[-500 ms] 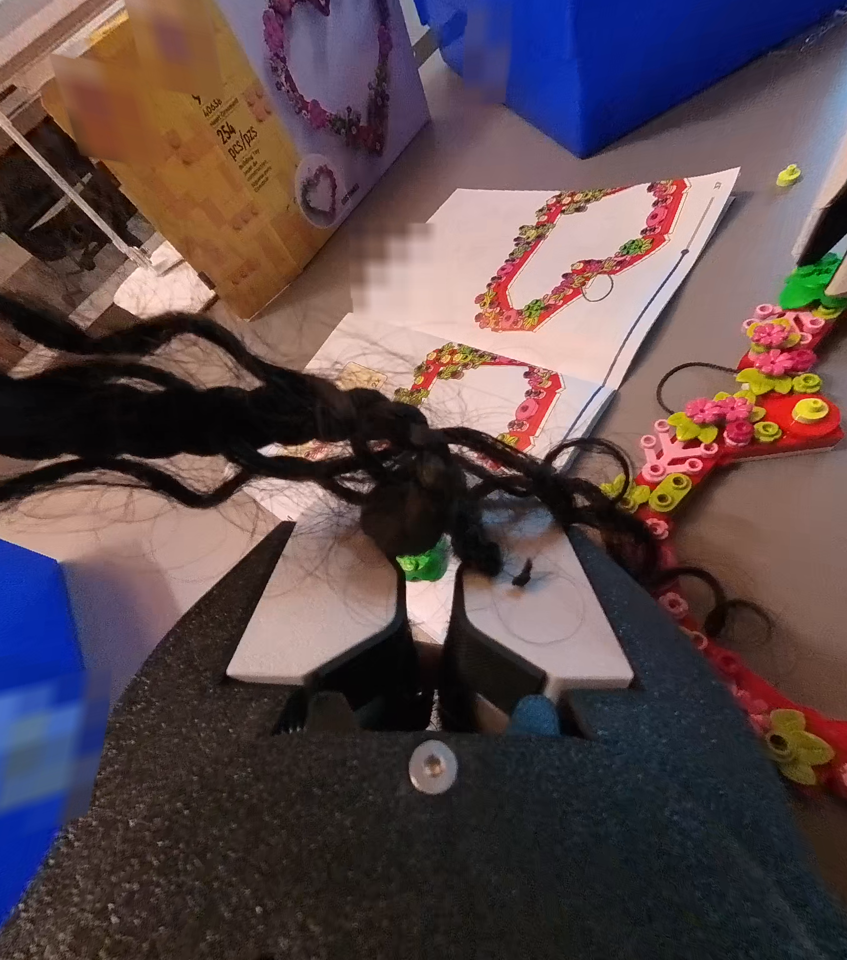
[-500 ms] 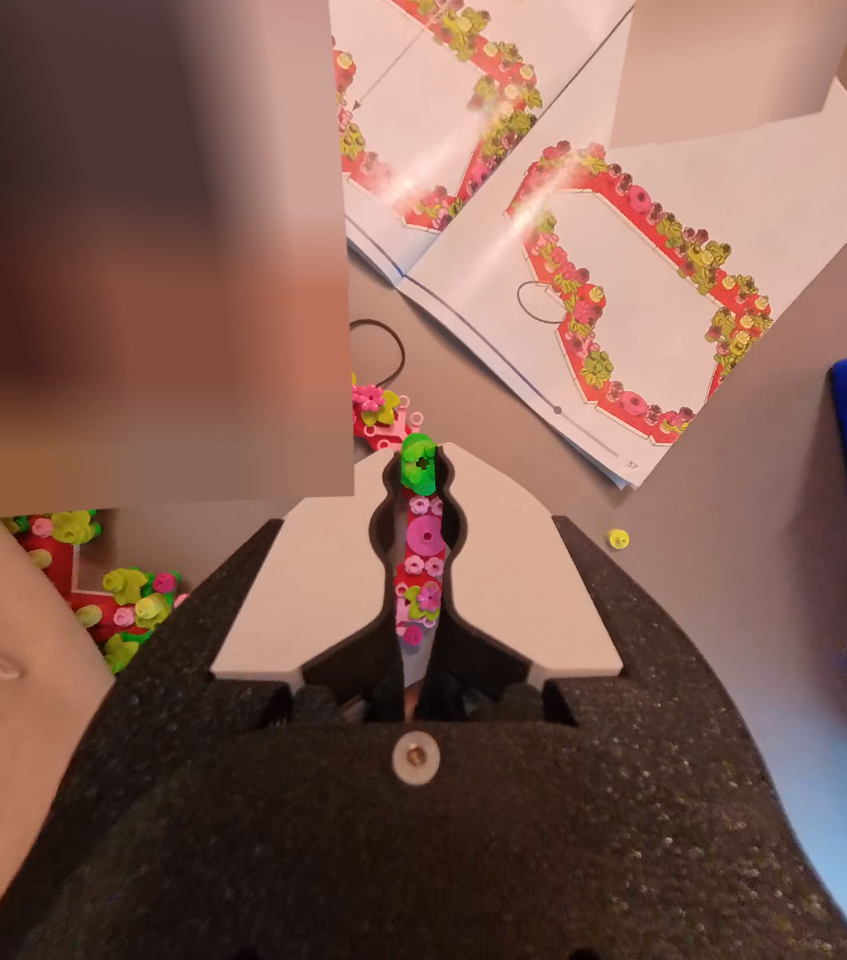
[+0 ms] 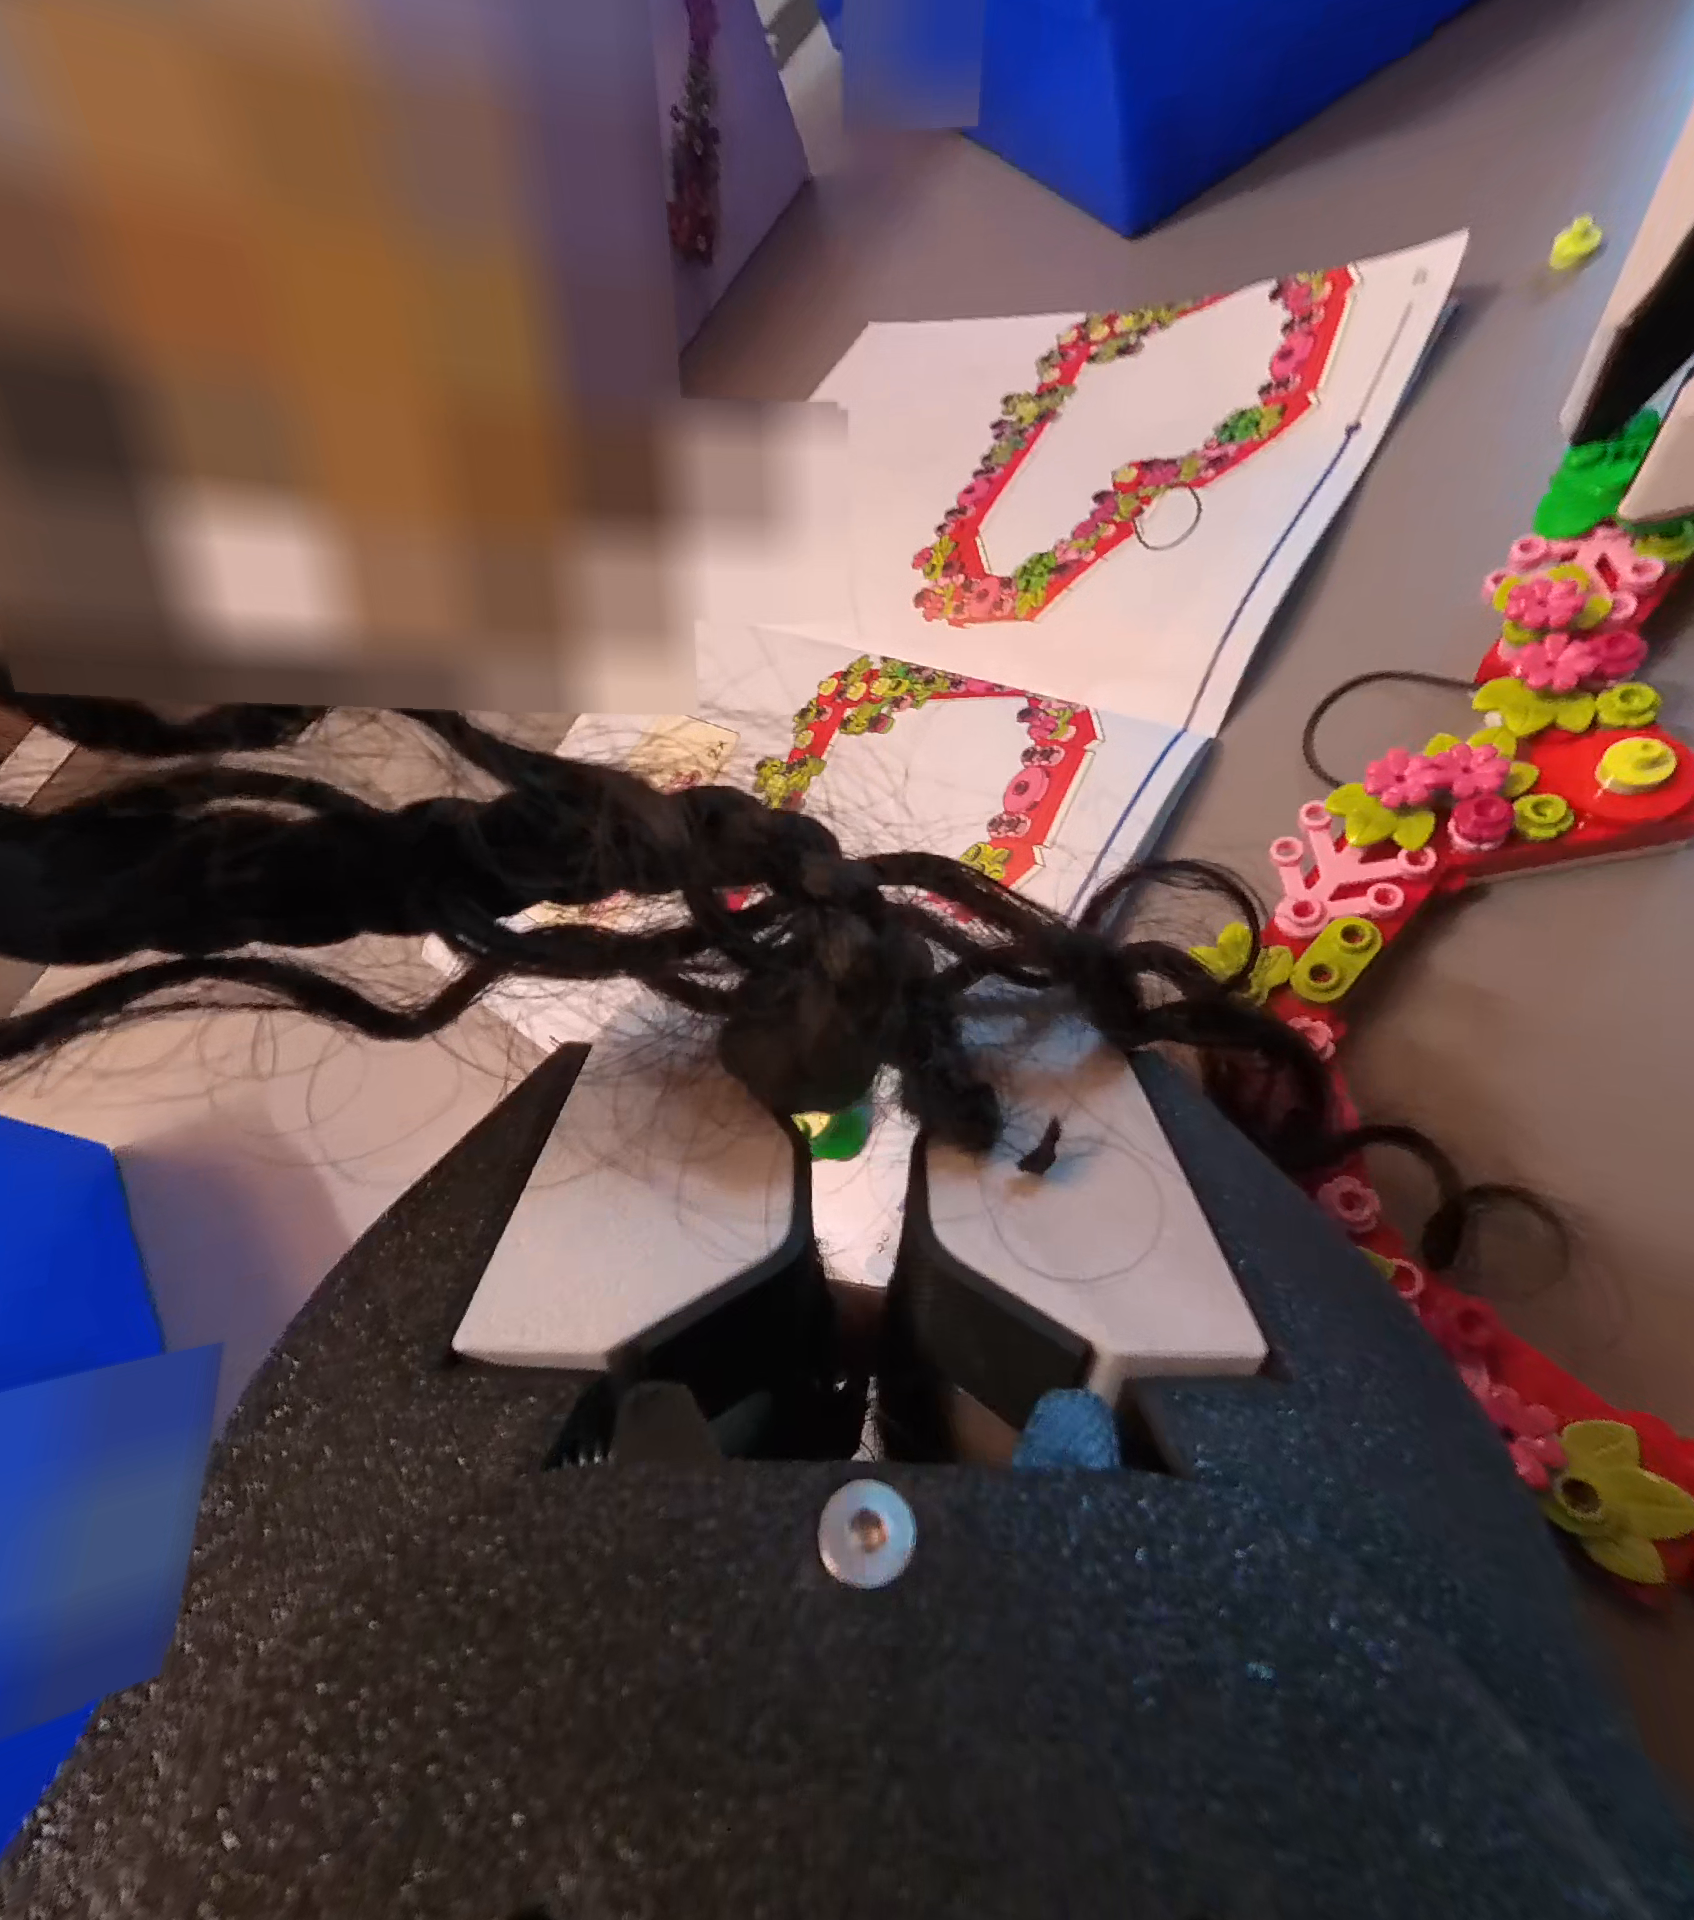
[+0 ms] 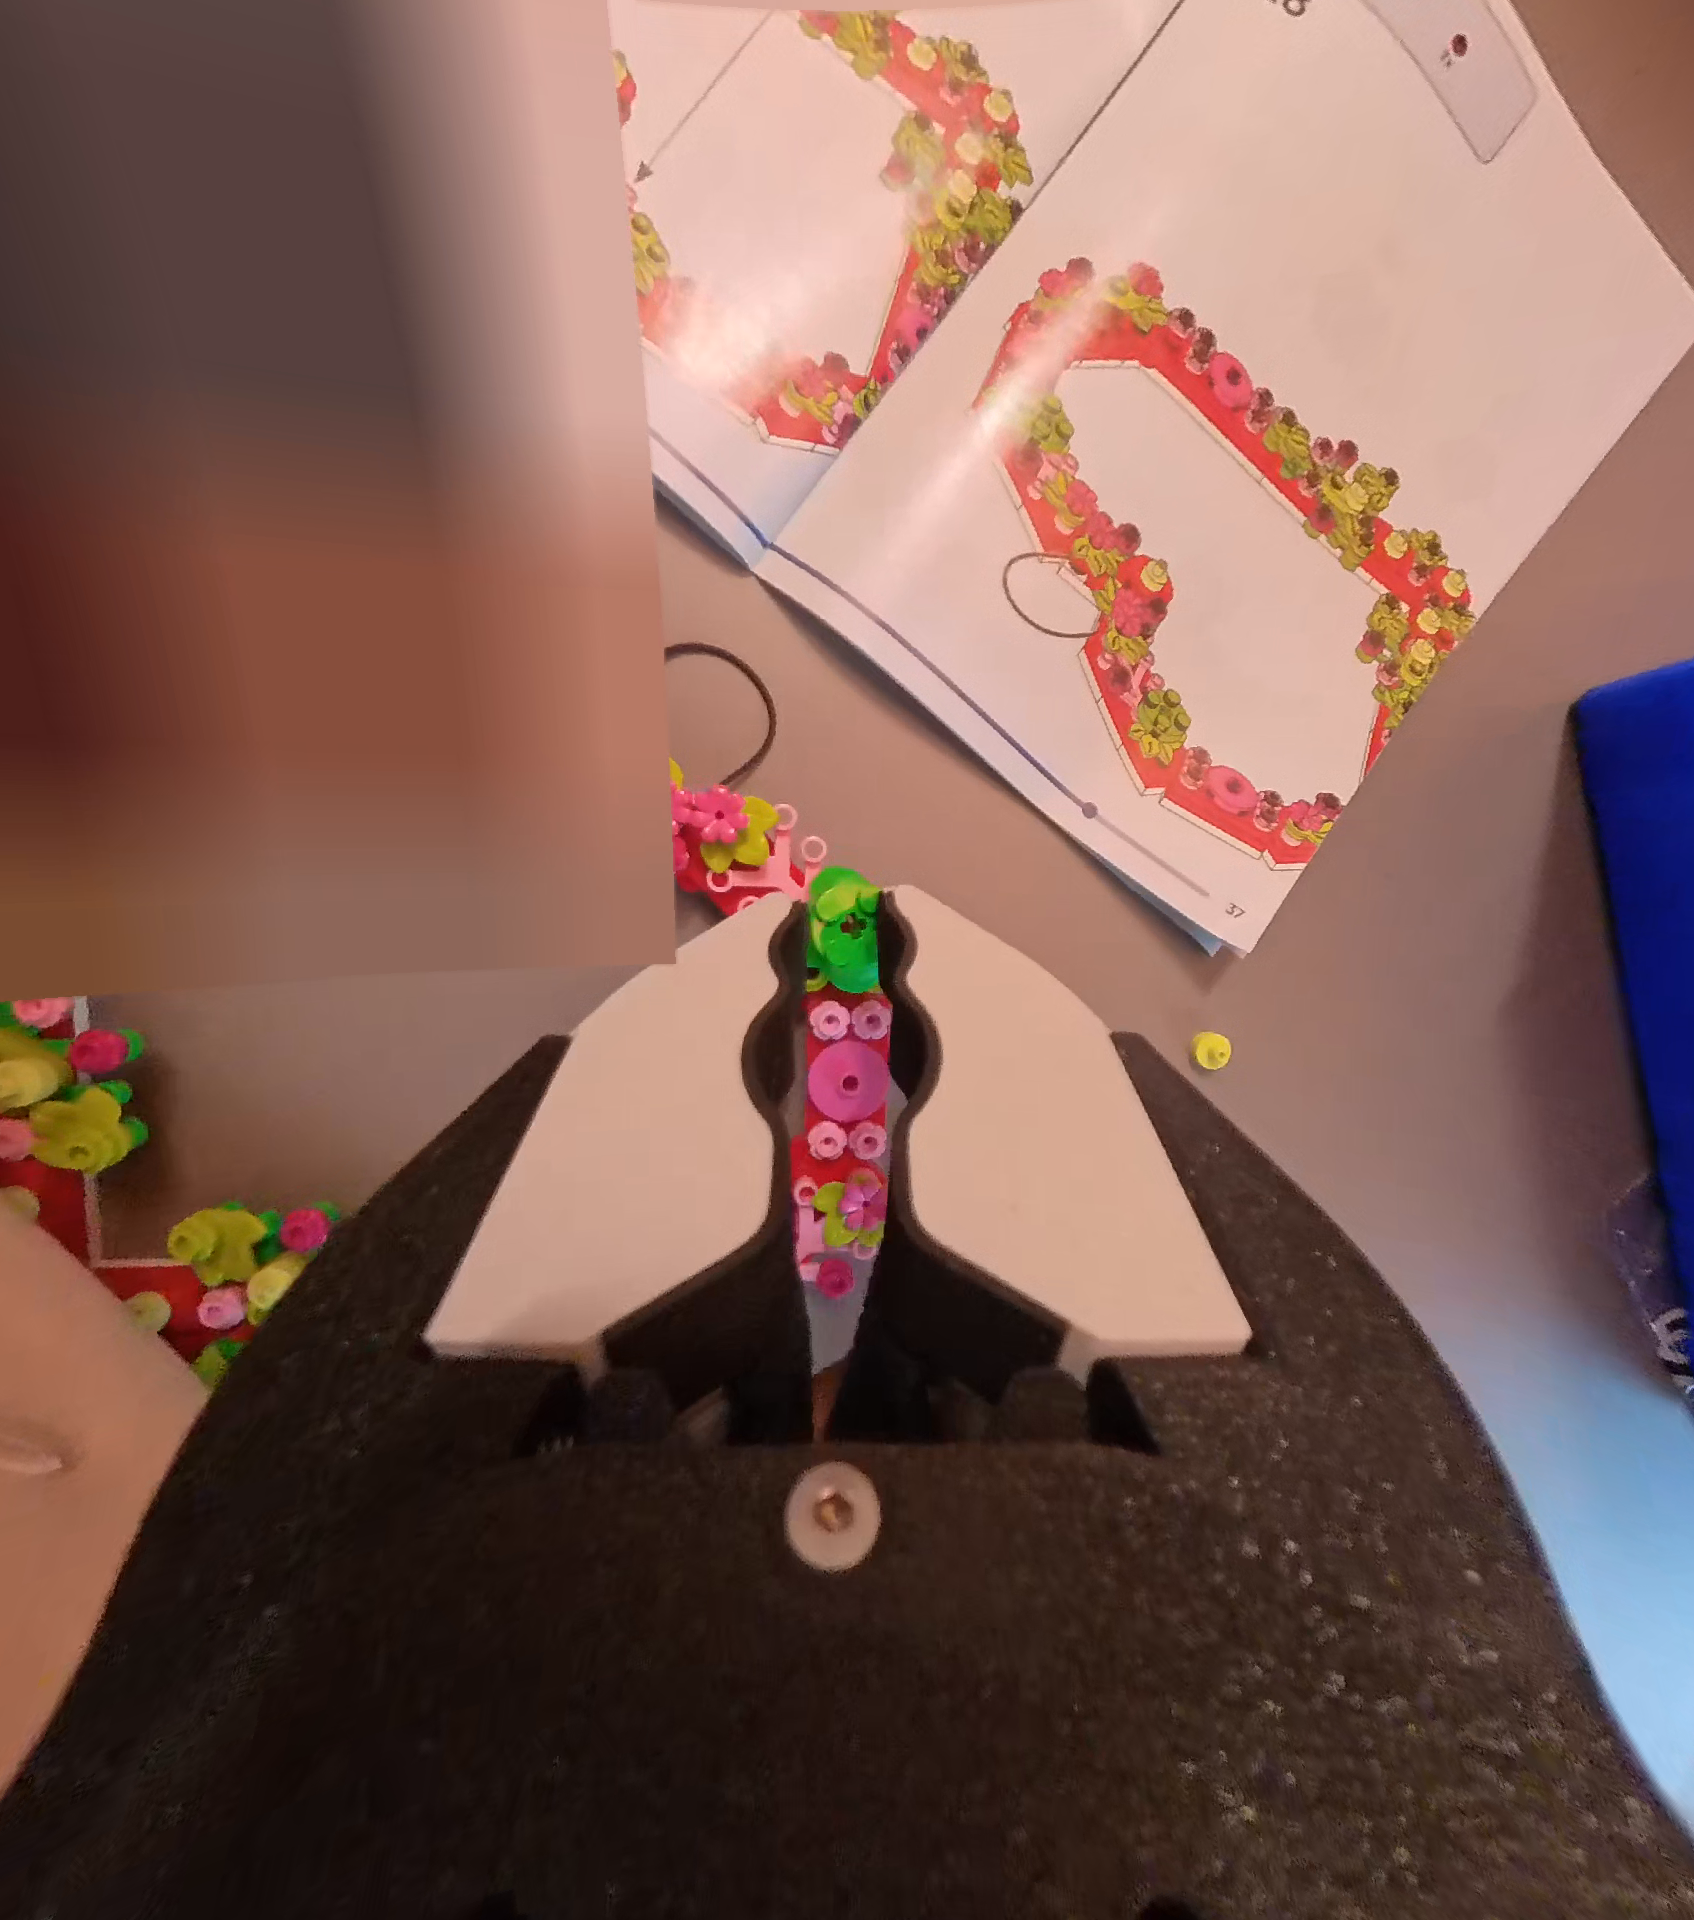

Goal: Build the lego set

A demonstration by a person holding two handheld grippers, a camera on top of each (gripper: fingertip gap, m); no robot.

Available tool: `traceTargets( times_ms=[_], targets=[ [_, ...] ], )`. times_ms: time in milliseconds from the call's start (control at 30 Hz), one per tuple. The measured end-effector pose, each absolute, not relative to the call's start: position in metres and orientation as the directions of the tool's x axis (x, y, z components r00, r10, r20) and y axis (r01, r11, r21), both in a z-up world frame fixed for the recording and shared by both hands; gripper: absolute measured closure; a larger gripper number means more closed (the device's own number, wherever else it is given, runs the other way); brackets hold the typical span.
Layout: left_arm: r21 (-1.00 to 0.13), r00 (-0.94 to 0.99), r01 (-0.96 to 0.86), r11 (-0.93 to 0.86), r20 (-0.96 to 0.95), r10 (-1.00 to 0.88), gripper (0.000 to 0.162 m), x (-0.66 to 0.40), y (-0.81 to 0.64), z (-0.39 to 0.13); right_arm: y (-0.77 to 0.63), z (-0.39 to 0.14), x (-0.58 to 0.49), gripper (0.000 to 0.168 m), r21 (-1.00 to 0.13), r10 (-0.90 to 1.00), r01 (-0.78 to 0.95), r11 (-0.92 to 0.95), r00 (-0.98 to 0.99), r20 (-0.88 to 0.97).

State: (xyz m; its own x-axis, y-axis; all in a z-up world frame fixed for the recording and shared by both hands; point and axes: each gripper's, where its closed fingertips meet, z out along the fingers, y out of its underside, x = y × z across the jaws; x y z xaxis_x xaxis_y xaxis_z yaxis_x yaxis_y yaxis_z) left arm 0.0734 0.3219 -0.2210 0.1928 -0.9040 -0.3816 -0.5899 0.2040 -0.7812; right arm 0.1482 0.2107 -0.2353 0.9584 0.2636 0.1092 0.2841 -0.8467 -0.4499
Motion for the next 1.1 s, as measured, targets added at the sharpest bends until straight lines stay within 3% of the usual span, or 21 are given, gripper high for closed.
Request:
traceTargets(
  times_ms=[267, 533, 733, 900, 1100],
  targets=[
    [-0.765, 0.17, -0.602, 0.228, -0.402, -0.9, 0.149, 0.075, 0.32, -0.224, 0.213, -0.236, 0.148, 0.155, -0.456, 0.215, 0.263, -0.85, 0.964, 0.155],
    [-0.786, 0.193, -0.58, 0.213, -0.386, -0.902, 0.149, 0.075, 0.322, -0.22, 0.215, -0.22, 0.152, 0.156, -0.573, 0.222, 0.279, -0.77, 0.96, 0.17],
    [-0.787, 0.195, -0.578, 0.215, -0.389, -0.9, 0.148, 0.074, 0.321, -0.219, 0.208, -0.22, 0.144, 0.156, -0.599, 0.469, 0.468, -0.65, 0.867, 0.169],
    [-0.788, 0.196, -0.577, 0.216, -0.39, -0.9, 0.148, 0.074, 0.321, -0.218, 0.203, -0.22, 0.137, 0.156, -0.537, 0.816, 0.785, -0.308, 0.508, 0.274],
    [-0.791, 0.206, -0.575, 0.209, -0.387, -0.899, 0.148, 0.073, 0.322, -0.217, 0.205, -0.225, 0.137, 0.156, -0.534, 0.93, 0.811, -0.238, 0.349, 0.116]
  ],
)
